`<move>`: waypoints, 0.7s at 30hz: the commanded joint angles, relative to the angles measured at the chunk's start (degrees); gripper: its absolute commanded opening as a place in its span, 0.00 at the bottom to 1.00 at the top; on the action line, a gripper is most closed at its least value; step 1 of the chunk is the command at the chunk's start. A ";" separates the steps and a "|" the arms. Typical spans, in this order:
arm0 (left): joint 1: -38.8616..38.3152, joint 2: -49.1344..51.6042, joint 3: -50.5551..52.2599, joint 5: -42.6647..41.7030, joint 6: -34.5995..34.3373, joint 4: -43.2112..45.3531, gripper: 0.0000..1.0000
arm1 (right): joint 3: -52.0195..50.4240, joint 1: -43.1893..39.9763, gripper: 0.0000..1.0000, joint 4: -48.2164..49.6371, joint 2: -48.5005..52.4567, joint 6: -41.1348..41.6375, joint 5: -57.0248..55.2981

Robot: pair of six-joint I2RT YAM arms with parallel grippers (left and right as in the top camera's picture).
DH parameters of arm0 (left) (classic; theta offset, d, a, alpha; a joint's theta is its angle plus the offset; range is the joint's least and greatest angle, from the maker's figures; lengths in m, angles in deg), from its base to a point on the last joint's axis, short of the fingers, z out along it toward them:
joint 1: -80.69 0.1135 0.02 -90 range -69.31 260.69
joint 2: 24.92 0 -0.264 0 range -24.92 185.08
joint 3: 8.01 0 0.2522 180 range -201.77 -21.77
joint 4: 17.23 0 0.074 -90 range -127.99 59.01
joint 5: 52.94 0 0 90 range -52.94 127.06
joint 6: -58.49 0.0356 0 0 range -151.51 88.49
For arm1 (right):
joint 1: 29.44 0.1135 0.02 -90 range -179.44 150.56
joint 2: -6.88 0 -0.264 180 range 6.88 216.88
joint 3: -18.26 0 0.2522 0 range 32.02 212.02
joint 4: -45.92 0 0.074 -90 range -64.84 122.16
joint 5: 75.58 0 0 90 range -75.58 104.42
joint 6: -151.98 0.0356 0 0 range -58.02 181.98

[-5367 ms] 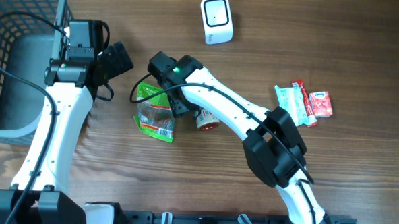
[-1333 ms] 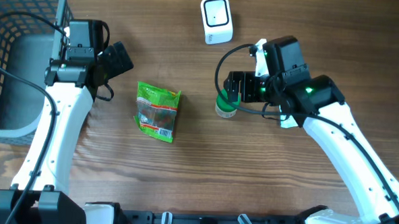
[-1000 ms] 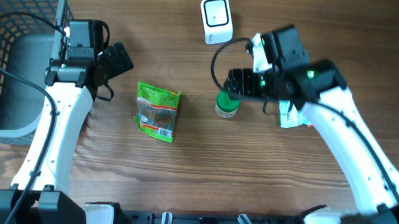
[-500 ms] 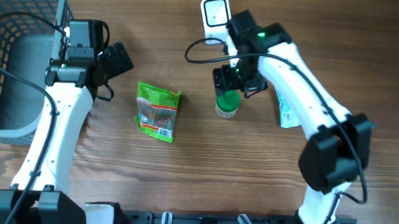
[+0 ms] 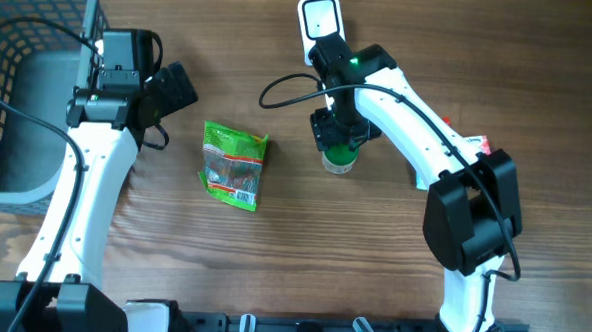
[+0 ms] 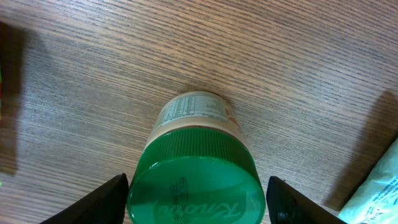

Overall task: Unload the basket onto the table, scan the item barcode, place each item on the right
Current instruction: 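Hold the jar up to the scanner window with the right gripper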

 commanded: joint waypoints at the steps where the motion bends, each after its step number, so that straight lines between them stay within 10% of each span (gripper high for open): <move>1: 0.11 0.00 -0.28 0.52 -0.74 0.15 1.00 | 0.68 0.02 0.73 -0.66 0.98 -0.07 -1.44; 21: 0.11 0.00 -0.28 0.52 -0.74 0.17 1.00 | -4.00 0.02 0.81 1.88 1.01 -1.55 -1.29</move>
